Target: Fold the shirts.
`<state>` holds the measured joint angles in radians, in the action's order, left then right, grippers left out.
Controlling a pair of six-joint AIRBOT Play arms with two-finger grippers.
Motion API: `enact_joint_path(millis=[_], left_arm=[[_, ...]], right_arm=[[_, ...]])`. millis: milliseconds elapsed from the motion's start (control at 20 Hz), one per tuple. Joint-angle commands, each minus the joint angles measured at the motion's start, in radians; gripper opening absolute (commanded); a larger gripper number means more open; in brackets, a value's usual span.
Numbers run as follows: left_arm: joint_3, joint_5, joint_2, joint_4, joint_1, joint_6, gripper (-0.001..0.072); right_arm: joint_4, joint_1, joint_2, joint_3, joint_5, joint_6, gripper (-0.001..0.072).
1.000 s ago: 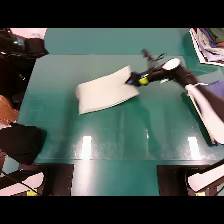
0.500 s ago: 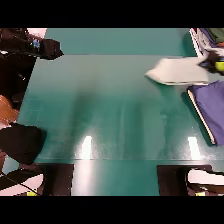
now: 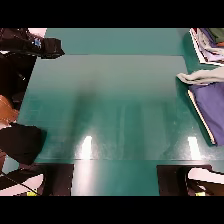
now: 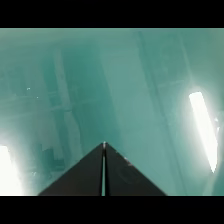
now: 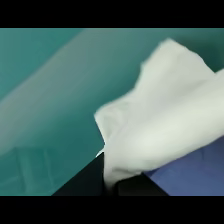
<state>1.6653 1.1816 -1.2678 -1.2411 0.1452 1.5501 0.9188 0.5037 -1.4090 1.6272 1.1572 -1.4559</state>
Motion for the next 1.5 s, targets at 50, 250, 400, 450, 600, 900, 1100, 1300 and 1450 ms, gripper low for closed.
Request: enact_joint_path(millis=[50,250,400,450,600,900,1100,1300,1450], left_arm=[[0.0,0.008,-0.001,0.0,0.001,0.006,0.003],[0.0,0.008,-0.001,-0.001,0.001,0.002,0.003],[0.0,0.008,-0.001,0.0,0.001,-0.01,0.003],[0.0,0.008,-0.001,0.0,0.001,-0.013,0.003],[0.0,0.008,-0.001,0.0,0.001,-0.014,0.003],[0.0,0.009,-0.001,0.0,0.001,-0.039,0.003],[0.0,0.009,-0.001,0.0,0.001,-0.04,0.003],[0.0,0.007,-0.001,0.0,0.001,-0.039,0.0031],[0.0,0.007,0.0,0.0,0.001,-0.038,0.003]], right_arm=[[-0.026,0.035,0.002,0.153,0.088,0.004,0.0014],[-0.025,0.089,0.043,0.158,0.172,-0.003,0.0014],[0.01,0.141,0.142,0.026,0.17,-0.003,0.0014],[0.074,0.16,0.182,-0.026,0.17,-0.003,0.0014],[0.198,0.223,0.284,-0.182,0.17,-0.036,0.0014],[0.335,0.357,0.395,-0.453,0.201,-0.037,0.0019],[0.33,0.391,0.429,-0.534,0.196,-0.036,0.0623],[0.196,0.276,0.488,-0.534,0.156,-0.035,0.0622],[0.098,0.055,0.51,-0.534,0.122,-0.035,0.0622]])
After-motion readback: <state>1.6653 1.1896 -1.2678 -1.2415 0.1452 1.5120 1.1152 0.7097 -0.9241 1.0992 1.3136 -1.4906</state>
